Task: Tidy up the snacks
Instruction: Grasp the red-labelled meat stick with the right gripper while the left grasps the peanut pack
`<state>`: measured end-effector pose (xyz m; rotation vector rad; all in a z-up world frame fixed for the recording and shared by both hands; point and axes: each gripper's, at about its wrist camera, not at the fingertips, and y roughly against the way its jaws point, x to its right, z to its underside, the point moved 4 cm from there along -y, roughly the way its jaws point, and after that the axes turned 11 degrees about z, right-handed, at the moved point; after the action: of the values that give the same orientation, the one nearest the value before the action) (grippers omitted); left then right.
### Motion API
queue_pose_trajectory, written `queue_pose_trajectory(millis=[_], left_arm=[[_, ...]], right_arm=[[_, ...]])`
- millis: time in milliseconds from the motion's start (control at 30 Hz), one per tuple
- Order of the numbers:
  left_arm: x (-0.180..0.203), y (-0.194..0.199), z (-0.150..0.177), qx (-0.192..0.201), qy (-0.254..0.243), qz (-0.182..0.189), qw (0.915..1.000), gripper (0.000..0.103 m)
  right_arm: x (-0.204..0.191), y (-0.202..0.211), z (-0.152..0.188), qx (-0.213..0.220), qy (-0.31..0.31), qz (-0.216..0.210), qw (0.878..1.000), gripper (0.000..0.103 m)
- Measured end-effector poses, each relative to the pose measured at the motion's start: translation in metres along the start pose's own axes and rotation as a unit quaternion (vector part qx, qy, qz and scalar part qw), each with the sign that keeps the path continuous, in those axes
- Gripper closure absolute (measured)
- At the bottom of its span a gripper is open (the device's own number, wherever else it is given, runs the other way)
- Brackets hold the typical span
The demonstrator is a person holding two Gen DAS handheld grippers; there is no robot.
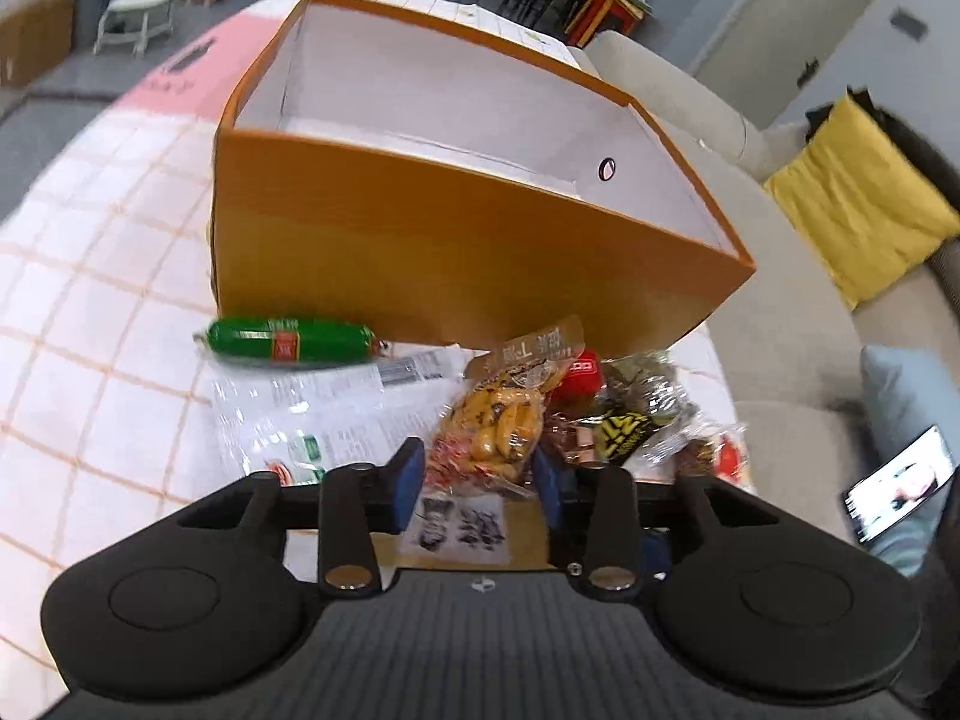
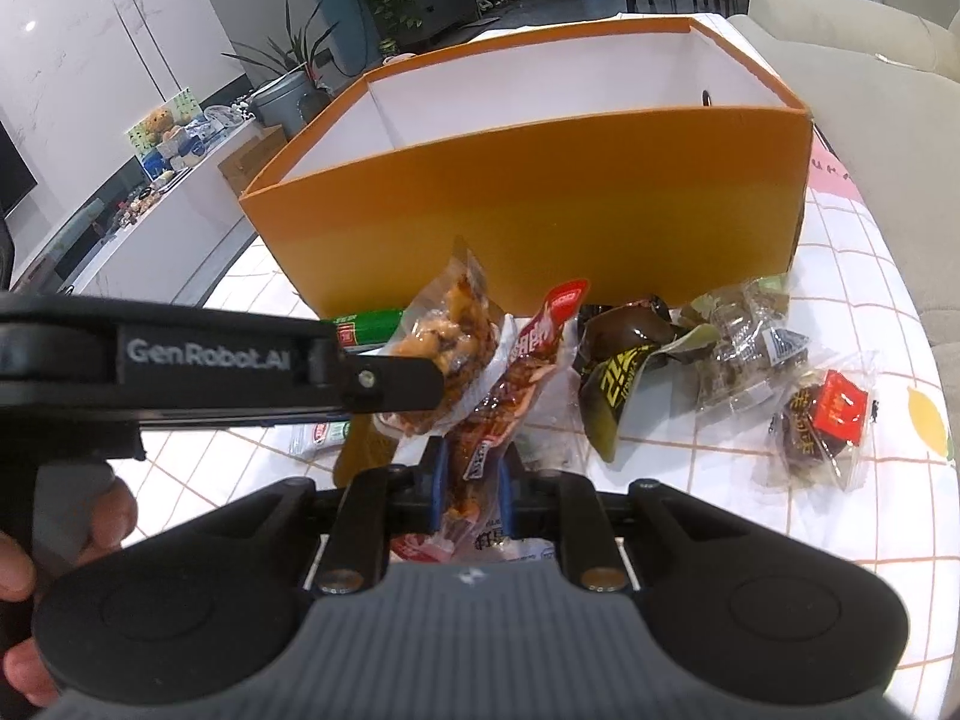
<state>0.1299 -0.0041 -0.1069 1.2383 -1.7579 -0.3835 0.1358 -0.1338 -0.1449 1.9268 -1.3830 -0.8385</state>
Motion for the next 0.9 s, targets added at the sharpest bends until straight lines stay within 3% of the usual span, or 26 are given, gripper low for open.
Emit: queue_pose_trajectory(millis=[133, 267, 400, 500, 567, 633, 900], left_arm=[[0.010, -0.003, -0.002, -0.014, -0.068, -0.034, 0.9970, 0.040], [0.016, -0.010, -0.008, -0.029, -0.092, -0.053, 0.9940, 0.040], [0.018, -0.015, -0.013, -0.040, -0.107, -0.065, 0.9913, 0.047], [0.016, -0.020, -0.015, -0.056, -0.101, -0.069, 0.9910, 0.051], [0.013, -0.021, -0.015, -0.065, -0.098, -0.094, 0.9887, 0.054], [0.009, -0.016, -0.017, -0.059, -0.094, -0.115, 0.9872, 0.063], [-0.009, -0.013, -0.013, -0.076, -0.048, -0.080, 0.9927, 0.071]], right_arm=[[0.001, -0.002, -0.002, 0.000, -0.004, 0.000, 1.000, 0.089], [-0.004, -0.005, -0.003, 0.001, 0.000, -0.001, 1.000, 0.089], [-0.007, -0.009, -0.004, 0.002, 0.002, 0.000, 1.000, 0.087], [-0.006, -0.014, -0.006, 0.001, -0.007, 0.000, 1.000, 0.087], [-0.006, -0.019, -0.008, -0.003, -0.016, -0.002, 1.000, 0.086], [-0.006, -0.022, -0.010, -0.003, -0.022, -0.007, 1.000, 0.085], [-0.009, -0.033, -0.017, -0.003, -0.031, -0.011, 0.999, 0.079]])
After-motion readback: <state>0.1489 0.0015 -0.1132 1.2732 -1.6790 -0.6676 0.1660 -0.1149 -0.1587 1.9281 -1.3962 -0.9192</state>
